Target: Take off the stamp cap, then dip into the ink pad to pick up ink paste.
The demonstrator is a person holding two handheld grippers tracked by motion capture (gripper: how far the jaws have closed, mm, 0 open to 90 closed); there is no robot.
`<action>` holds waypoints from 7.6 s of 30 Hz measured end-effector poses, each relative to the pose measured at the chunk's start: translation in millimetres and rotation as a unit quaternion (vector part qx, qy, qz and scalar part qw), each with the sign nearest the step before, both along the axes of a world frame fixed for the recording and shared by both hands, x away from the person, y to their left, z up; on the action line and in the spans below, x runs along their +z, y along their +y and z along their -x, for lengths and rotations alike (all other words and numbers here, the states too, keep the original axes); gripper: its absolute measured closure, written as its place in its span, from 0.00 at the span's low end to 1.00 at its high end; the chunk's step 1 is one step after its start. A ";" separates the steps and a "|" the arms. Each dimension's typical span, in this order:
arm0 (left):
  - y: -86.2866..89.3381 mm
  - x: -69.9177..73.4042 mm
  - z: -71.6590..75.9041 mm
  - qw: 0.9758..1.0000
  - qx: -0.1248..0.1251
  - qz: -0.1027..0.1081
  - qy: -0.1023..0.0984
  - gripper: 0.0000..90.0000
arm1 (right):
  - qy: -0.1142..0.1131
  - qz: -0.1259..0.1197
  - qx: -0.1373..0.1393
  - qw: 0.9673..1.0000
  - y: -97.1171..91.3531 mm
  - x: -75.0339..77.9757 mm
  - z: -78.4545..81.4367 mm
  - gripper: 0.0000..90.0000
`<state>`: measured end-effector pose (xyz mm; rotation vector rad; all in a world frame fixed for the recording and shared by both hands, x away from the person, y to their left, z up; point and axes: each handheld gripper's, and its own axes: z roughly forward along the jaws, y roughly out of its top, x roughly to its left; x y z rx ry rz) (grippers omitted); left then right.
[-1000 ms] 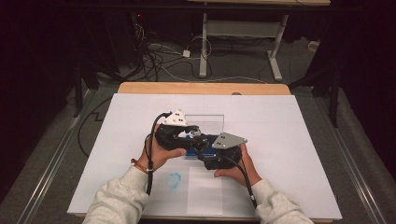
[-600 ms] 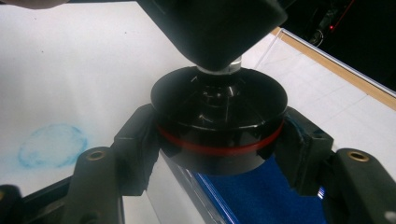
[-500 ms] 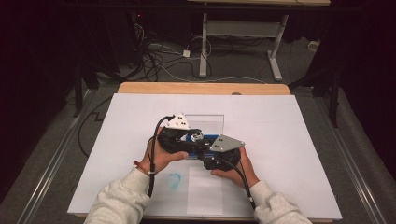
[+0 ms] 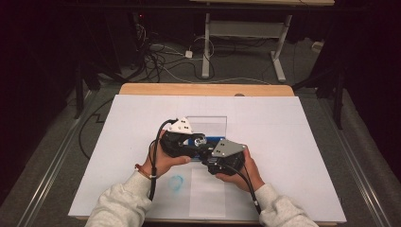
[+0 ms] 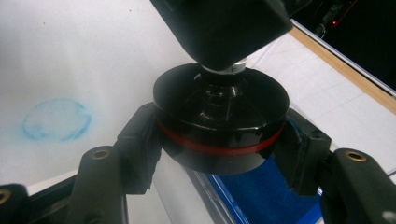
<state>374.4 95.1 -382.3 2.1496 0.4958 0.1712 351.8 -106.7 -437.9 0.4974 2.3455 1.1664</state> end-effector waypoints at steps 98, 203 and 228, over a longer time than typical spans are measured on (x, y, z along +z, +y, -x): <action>3.6 0.9 -9.3 0.999 0.013 -0.006 -0.046 0.61 | 0.011 -0.003 -0.125 0.992 -139.3 5.7 67.3 0.43; -29.2 -37.6 -56.2 0.984 0.032 -0.174 0.022 0.61 | 0.053 0.043 -0.142 0.988 -136.8 -10.8 57.4 0.43; -54.2 34.1 -56.2 0.986 0.028 -0.157 -0.038 0.61 | 0.047 0.031 -0.150 0.987 -145.3 -5.1 59.0 0.43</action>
